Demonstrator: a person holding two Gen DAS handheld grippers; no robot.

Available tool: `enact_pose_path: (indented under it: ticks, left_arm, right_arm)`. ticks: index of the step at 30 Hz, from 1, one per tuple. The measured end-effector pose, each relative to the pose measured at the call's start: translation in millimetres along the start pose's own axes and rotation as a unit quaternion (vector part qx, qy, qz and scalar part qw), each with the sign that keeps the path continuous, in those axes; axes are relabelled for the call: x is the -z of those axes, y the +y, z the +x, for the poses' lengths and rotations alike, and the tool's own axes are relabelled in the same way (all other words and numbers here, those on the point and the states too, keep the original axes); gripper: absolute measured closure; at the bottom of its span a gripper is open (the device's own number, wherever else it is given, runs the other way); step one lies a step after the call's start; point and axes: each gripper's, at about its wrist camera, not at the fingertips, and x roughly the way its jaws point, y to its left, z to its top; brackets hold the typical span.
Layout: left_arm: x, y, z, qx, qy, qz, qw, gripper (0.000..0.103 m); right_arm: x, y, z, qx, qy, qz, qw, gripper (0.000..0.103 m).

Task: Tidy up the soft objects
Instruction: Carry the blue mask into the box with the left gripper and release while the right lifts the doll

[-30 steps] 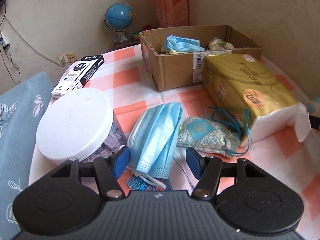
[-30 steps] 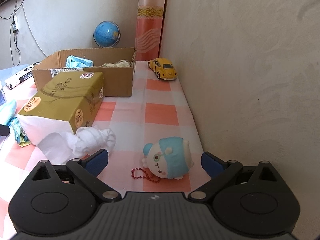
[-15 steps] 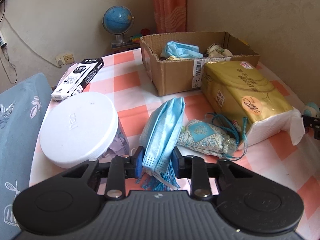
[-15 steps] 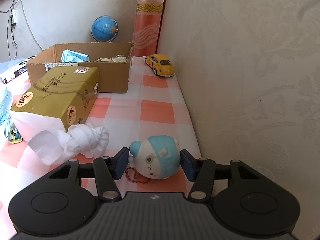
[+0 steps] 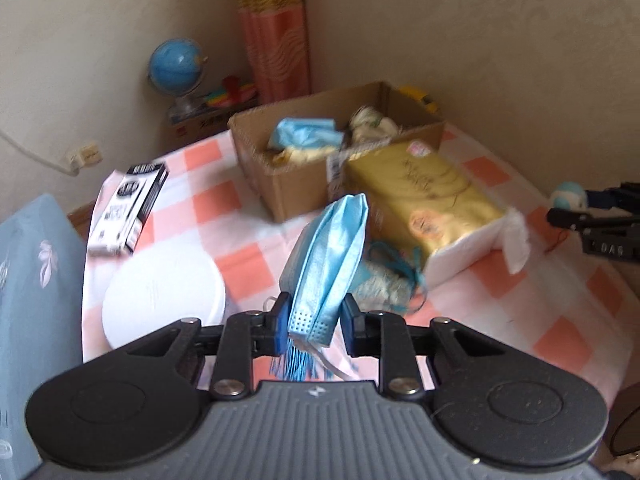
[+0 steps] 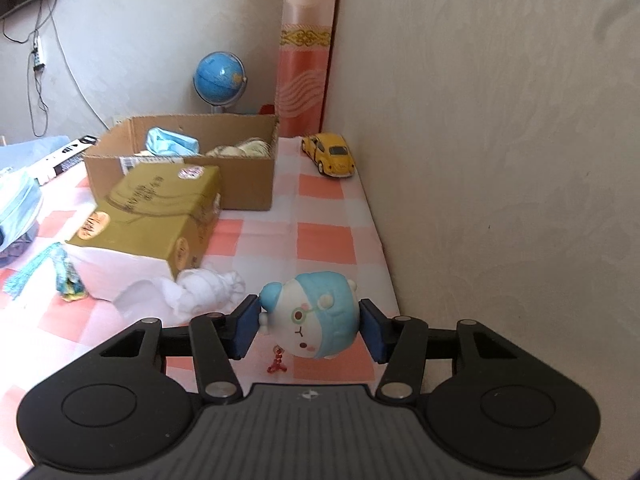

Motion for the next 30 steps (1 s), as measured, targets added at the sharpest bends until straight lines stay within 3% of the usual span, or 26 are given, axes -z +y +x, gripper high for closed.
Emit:
enact_pose_path:
  ticks: [5,9,15,22,25,26,27,30]
  left_arm:
    - [-37,-1,-2,0.022,-0.02,0.02,0.9994,0.079]
    - [-74,5,8,0.048,-0.03,-0.004,0.9984,0.079]
    - [-120,27,50,0.048,-0.029,-0.08,0.9952,0.079]
    - [-128,44,92,0.016,-0.008,-0.161,0.9869,0.076]
    - [-126,42,101,-0.021,-0.01,-0.163,0.9863,0.053]
    - [-126,42,101,-0.031,-0.012,-0.162,0.9862,0.038]
    - [-125,42,100,-0.032,-0.018,-0.162,0.9861,0.032]
    - [-122,41,87,-0.026,-0.031,-0.153,0.9873,0.028]
  right_arm:
    - [-6,4,-15,-0.004,-0.017,-0.004,1.0,0.045]
    - [-10,5,-21,-0.003,-0.025,-0.002,1.0,0.045]
    - [-11,8,-24,-0.004,-0.029,-0.004,1.0,0.045]
    - [-11,5,-24,-0.005,-0.03,-0.002,1.0,0.045]
    - [-11,6,-24,-0.007,-0.03,-0.001,1.0,0.045]
    - [-11,6,-24,-0.008,-0.03,-0.001,1.0,0.045]
    - [-11,6,-24,-0.008,-0.03,-0.001,1.0,0.045]
    - [-12,7,-25,-0.01,-0.031,-0.003,0.999,0.045]
